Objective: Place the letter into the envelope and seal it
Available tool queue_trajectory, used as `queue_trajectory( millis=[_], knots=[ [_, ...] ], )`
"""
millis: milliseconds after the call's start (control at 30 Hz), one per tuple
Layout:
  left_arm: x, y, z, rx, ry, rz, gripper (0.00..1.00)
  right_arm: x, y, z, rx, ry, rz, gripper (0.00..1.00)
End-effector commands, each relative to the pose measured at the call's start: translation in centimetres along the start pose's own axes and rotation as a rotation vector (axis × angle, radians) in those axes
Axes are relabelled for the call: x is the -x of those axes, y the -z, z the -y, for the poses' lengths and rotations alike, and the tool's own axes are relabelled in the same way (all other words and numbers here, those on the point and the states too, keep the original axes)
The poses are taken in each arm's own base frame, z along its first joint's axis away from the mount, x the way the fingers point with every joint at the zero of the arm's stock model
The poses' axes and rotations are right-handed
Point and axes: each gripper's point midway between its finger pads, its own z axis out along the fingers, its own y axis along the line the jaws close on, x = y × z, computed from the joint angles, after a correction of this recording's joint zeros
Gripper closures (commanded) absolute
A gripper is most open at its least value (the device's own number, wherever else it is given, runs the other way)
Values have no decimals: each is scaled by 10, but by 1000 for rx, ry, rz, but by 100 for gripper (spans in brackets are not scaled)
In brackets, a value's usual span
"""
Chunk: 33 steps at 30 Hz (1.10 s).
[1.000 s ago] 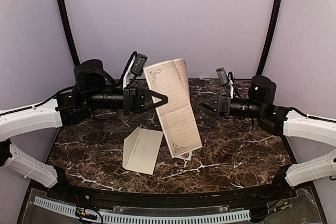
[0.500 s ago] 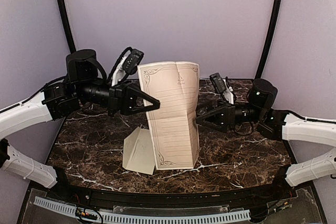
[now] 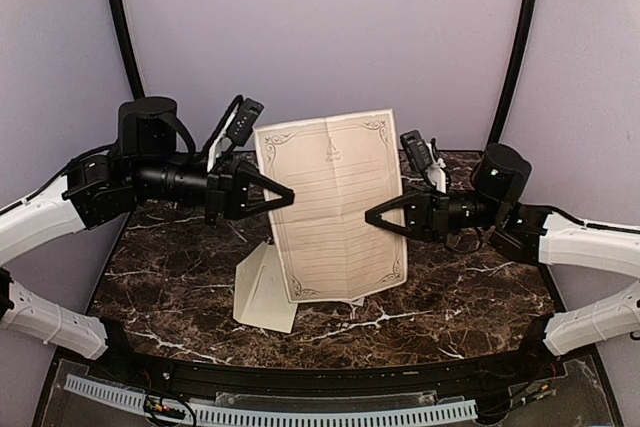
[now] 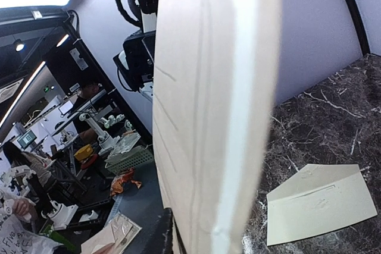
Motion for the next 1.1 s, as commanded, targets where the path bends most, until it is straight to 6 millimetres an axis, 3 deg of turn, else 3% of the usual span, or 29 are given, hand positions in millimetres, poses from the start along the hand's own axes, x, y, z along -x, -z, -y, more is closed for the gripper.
queue_trajectory(
  millis=[0, 33, 233, 333, 467, 600, 833, 1067],
  knots=[
    [14, 16, -12, 138, -42, 37, 100, 11, 1, -1, -28, 22, 39, 95],
    [12, 17, -18, 171, -36, 29, 100, 13, 1, 0, -40, 22, 47, 99],
    [0, 14, -39, 262, -23, -13, 100, 25, 6, 34, -248, 5, 90, 100],
    [0, 14, -37, 246, -27, 2, 97, 27, 7, 32, -250, 20, 104, 100],
    [6, 23, -27, 227, -50, 50, 57, 25, 7, 29, -237, 39, 87, 100],
    [15, 43, -28, 291, -60, 95, 38, 21, 6, 21, -208, 71, 42, 100],
    [35, 92, -39, 406, -13, 185, 32, 15, 9, 11, -215, 132, -68, 100],
    [62, 110, -44, 476, 22, 270, 29, 3, 11, 9, -208, 132, -144, 100]
  ],
)
